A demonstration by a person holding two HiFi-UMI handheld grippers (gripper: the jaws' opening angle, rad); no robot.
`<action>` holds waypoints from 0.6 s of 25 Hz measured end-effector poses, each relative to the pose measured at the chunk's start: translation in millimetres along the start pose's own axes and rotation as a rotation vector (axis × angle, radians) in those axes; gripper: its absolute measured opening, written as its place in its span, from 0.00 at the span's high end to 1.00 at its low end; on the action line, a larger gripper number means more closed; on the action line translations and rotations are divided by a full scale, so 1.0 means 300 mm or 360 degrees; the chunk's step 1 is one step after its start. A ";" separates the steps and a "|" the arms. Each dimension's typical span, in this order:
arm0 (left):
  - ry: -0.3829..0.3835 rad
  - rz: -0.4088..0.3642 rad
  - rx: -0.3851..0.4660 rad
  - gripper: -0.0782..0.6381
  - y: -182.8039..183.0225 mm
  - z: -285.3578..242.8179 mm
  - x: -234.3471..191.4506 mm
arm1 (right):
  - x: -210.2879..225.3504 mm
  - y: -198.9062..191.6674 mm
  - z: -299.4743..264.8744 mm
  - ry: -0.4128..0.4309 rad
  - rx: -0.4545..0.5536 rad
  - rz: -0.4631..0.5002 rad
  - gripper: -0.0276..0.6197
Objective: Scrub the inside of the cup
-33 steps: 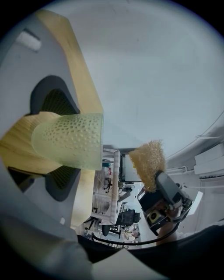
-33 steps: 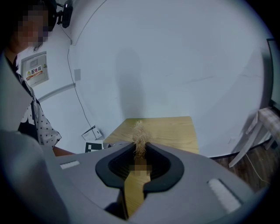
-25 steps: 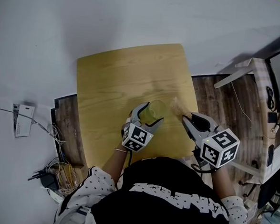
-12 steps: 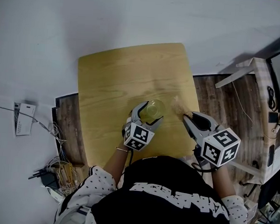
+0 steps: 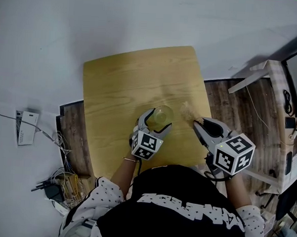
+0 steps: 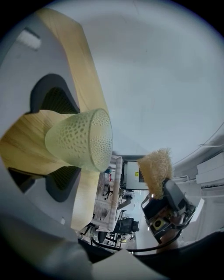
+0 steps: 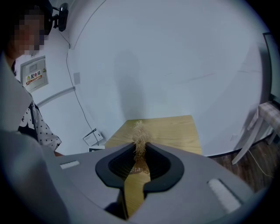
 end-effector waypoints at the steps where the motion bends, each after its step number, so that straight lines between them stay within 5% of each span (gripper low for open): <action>1: -0.0003 -0.0004 -0.0001 0.37 -0.002 0.001 0.002 | 0.000 0.001 0.000 0.0001 0.0000 0.0001 0.83; 15: 0.0167 0.0162 0.0088 0.37 -0.010 0.096 -0.009 | -0.026 0.007 0.007 0.0081 0.0043 0.0023 0.83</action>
Point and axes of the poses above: the fingertips, and each gripper's own axes: z backward along the fingers, x to its right, y out of its top, the point moved 5 cm from there along z, backward along the fingers, and after that the axes turned 2 degrees about -y, right-handed, at the moved point
